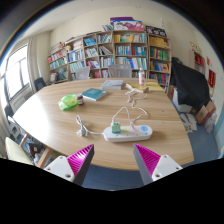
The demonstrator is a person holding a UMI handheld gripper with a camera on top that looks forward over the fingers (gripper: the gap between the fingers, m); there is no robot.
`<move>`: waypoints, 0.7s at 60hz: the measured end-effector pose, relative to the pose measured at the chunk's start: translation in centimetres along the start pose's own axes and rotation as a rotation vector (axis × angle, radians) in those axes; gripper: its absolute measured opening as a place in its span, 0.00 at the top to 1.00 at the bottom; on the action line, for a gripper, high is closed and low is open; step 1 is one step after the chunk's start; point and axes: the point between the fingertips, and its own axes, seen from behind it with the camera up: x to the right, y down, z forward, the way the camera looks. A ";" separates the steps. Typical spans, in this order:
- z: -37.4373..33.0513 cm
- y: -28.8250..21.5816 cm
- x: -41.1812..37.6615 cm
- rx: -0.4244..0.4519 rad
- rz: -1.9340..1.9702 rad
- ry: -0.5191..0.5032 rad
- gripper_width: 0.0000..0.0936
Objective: Unplug charger
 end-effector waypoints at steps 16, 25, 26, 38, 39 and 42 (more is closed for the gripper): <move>12.4 -0.7 -5.6 0.032 -0.017 -0.053 0.15; 18.2 -2.2 -2.6 0.070 0.002 0.008 0.17; 18.9 -2.2 -2.5 0.066 0.006 0.010 0.19; 22.1 -2.1 -1.8 0.066 -0.051 0.016 0.70; 22.1 -2.1 -1.8 0.066 -0.061 0.021 0.71; 22.0 -2.1 -1.8 0.055 -0.055 0.025 0.75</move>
